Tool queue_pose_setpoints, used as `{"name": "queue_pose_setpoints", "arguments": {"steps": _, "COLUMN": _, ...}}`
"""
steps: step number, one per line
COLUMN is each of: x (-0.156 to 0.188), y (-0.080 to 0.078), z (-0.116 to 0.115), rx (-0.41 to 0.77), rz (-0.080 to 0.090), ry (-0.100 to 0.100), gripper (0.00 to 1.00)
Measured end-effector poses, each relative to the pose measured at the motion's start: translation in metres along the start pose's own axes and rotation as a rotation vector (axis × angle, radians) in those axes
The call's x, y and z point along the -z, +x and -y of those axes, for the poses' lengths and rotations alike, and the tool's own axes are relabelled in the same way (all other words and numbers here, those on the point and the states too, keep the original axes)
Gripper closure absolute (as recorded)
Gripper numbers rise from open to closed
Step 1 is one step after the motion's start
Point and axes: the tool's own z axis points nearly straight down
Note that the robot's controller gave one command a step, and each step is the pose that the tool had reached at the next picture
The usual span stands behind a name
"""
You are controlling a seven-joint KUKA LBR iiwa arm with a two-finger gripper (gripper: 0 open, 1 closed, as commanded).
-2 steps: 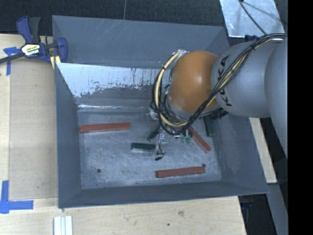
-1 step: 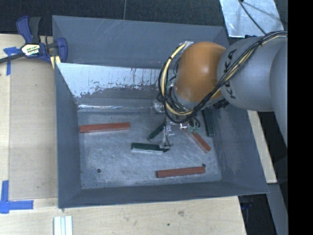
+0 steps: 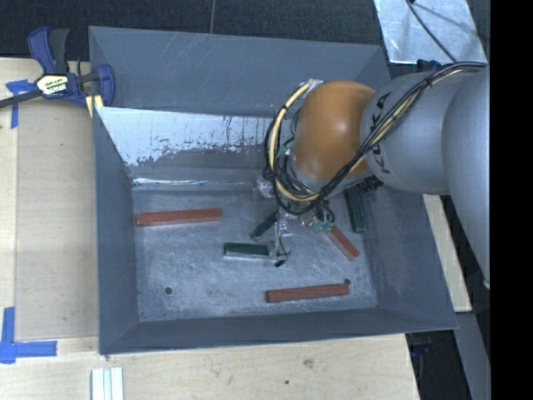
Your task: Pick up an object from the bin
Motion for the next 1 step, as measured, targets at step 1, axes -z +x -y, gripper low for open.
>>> {"name": "queue_pose_setpoints", "arguments": {"steps": 1, "x": 0.0022, "y": -0.0011, "z": 0.0004, "rx": -0.002, "rz": 0.007, "ry": 0.001, "gripper": 0.0}}
